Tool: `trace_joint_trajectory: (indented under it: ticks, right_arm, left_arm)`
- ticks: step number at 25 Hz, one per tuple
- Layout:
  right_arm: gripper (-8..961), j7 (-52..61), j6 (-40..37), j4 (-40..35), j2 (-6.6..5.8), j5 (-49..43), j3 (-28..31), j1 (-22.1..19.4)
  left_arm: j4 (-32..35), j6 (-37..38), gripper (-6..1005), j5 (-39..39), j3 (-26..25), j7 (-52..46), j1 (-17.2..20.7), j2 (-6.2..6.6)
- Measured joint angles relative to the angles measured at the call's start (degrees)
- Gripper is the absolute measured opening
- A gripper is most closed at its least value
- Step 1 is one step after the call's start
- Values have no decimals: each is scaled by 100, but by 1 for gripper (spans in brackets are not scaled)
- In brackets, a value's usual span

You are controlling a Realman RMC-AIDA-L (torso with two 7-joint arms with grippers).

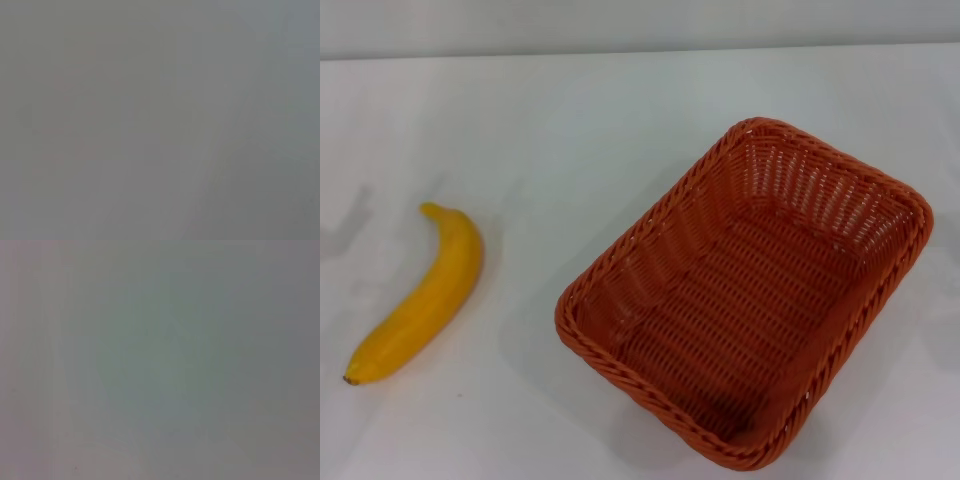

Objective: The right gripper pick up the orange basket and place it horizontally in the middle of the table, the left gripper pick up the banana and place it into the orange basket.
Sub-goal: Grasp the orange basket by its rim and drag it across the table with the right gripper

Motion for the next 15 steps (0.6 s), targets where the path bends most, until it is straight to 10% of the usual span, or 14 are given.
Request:
trace_joint_trajectory:
  ticks: [15]
  right_arm:
    - [841, 295, -7, -141, -71, -160, -91, 0]
  left_arm:
    - [5, -9, 883, 1, 0, 4, 7, -5]
